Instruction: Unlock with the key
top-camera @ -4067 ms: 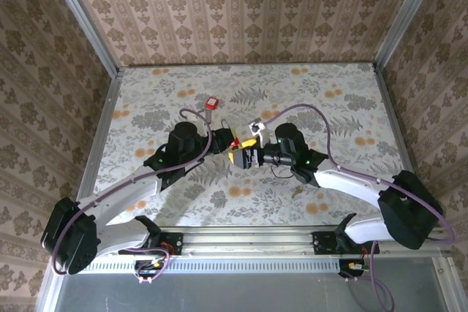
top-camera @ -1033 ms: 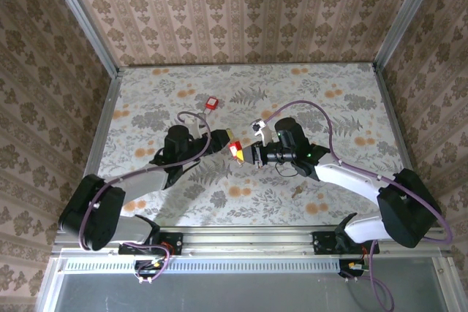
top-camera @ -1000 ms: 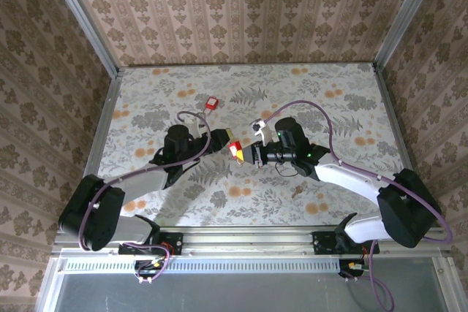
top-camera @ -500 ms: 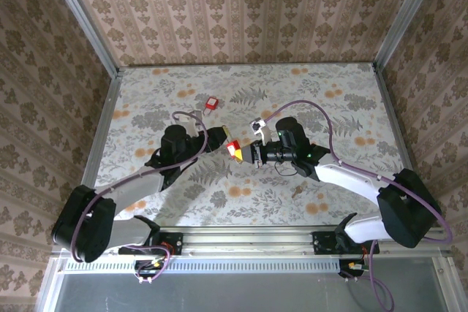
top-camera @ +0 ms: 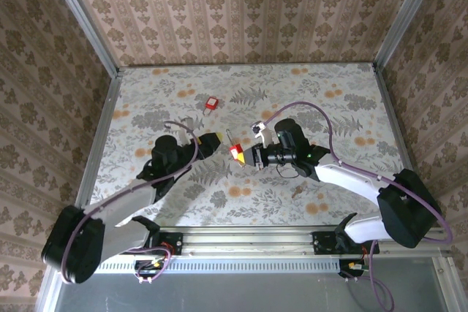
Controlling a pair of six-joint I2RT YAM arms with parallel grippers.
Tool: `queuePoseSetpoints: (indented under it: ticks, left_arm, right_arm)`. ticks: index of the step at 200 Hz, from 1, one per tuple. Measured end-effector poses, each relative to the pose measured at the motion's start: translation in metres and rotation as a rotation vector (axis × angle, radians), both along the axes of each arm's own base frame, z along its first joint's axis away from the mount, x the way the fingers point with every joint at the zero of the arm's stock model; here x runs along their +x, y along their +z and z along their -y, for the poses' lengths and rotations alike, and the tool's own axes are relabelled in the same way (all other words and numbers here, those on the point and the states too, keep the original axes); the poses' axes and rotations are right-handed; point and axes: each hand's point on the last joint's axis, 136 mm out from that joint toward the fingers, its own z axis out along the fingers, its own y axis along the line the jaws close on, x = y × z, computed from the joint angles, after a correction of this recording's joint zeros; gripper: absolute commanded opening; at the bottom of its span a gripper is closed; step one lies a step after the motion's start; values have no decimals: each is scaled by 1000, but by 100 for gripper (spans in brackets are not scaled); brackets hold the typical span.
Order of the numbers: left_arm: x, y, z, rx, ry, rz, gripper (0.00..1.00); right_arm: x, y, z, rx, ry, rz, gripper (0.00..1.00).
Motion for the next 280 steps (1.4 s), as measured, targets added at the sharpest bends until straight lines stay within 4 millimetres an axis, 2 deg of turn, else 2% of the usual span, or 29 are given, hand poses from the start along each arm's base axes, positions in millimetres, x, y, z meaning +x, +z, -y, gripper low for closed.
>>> queuePoseSetpoints:
  ticks: [35, 63, 78, 99, 128, 177, 222, 250, 280]
  left_arm:
    - [-8, 29, -5, -13, 2, 20, 64]
    - [-2, 36, 3, 16, -17, -33, 63]
    - [3, 29, 12, 43, -37, -92, 62]
    - [7, 6, 26, 102, -63, -197, 61]
    - [11, -18, 35, 161, -70, -302, 58]
    - [26, -40, 51, 188, -67, -383, 52]
    - [26, -77, 67, 207, -91, -490, 41]
    - [24, -85, 74, 204, -110, -518, 35]
    - [24, -84, 76, 188, -114, -523, 25]
  right_arm:
    - [1, -7, 4, -36, -14, -2, 0]
    - [2, -12, 8, -62, -23, -1, 0]
    - [2, -13, 8, -69, -27, 4, 0]
    - [4, -14, 9, -79, -32, 18, 0]
    - [4, -15, 9, -90, -34, 33, 0]
    - [-14, -37, 6, -144, -2, 36, 0]
    - [-16, -52, 8, -170, -9, 26, 0]
    - [-15, -54, 8, -168, -12, 32, 0]
    - [-12, -60, 6, -160, -15, 36, 0]
